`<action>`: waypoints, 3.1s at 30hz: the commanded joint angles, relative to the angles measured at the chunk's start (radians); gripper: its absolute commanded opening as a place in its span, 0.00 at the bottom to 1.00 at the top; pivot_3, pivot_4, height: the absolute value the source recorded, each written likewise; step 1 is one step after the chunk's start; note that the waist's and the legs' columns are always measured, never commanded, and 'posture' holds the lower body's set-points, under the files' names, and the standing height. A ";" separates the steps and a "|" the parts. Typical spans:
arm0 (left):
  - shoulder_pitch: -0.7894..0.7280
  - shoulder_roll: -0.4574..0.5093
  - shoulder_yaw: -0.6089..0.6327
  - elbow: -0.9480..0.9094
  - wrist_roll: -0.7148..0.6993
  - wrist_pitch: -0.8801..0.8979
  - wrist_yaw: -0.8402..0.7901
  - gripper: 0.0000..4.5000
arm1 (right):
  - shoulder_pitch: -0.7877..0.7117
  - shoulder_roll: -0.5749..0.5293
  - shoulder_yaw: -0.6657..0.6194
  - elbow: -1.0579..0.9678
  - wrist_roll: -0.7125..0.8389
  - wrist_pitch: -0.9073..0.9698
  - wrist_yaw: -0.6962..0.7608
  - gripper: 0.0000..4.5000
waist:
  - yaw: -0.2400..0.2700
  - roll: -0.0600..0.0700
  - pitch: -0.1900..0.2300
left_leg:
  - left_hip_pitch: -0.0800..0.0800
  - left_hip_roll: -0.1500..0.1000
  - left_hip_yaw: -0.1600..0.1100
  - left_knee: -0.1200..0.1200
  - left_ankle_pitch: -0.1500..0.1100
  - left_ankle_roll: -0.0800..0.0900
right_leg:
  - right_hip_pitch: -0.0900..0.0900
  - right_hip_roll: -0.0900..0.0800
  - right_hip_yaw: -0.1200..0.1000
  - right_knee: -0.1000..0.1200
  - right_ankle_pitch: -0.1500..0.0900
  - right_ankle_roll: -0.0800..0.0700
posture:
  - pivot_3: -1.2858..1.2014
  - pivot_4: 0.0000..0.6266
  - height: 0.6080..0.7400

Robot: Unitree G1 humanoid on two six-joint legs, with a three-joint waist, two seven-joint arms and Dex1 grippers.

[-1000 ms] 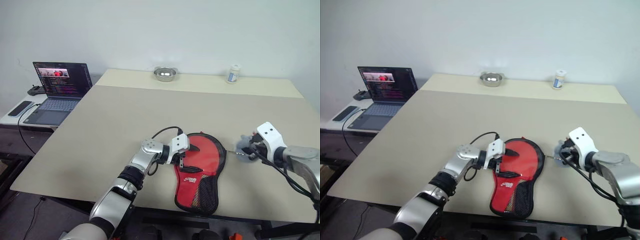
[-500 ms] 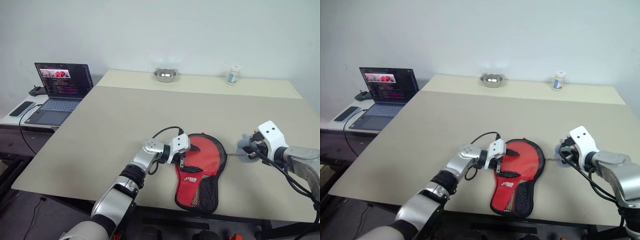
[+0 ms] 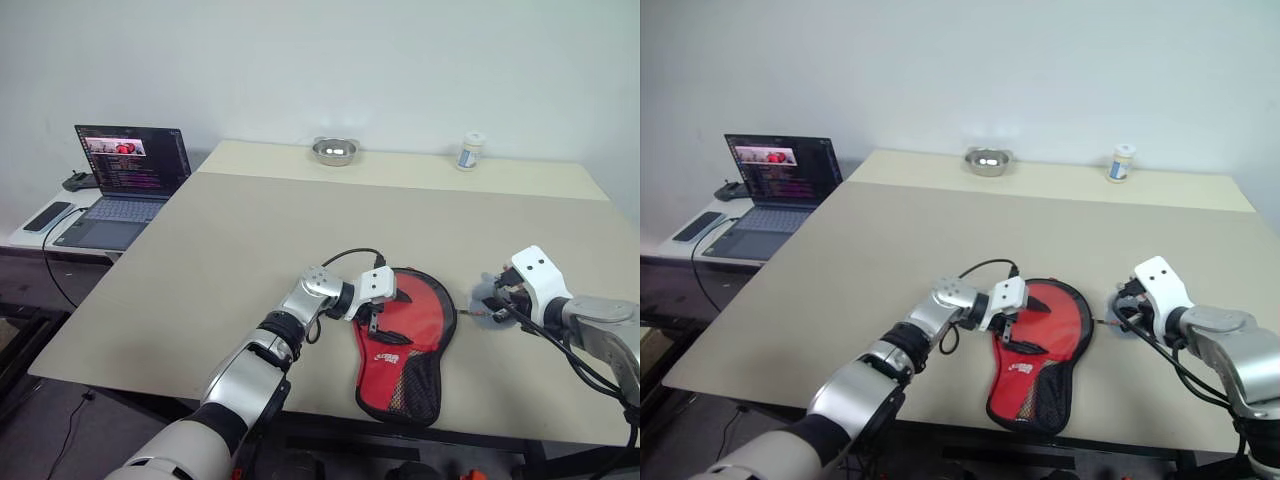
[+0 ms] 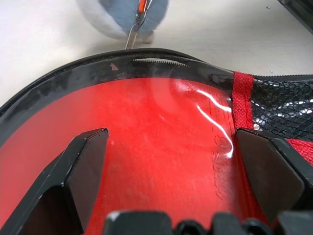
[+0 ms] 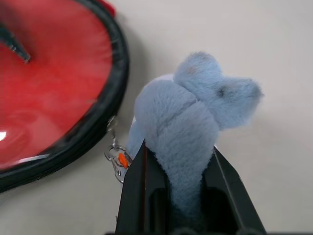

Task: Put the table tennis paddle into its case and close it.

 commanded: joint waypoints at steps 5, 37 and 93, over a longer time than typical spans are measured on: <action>0.075 -0.032 -0.077 0.117 0.124 0.049 0.061 1.00 | 0.142 -0.096 -0.118 -0.234 0.124 0.101 0.111 0.05 | 0.006 -0.003 -0.005 | 0.000 -0.004 -0.001 0.000 -0.001 0.002 | 0.002 -0.011 -0.002 -0.001 -0.002 0.004 | 0.52 0.24 1.00; 0.079 -0.094 -0.083 0.128 0.165 0.052 0.096 1.00 | 0.593 -0.294 -0.231 -0.591 0.298 -0.007 0.302 0.04 | 0.028 -0.006 -0.012 | 0.001 -0.024 -0.028 0.000 -0.015 0.018 | 0.032 -0.033 -0.030 -0.031 -0.002 0.023 | 0.52 0.24 1.00; 0.395 0.361 0.249 -0.991 -0.254 0.571 -0.001 1.00 | -0.063 0.081 -0.028 0.473 0.095 -0.765 0.330 1.00 | -0.032 0.008 0.028 | -0.016 -0.021 -0.016 -0.001 -0.011 0.013 | 0.010 -0.031 -0.028 -0.013 -0.003 0.022 | 0.52 0.24 1.00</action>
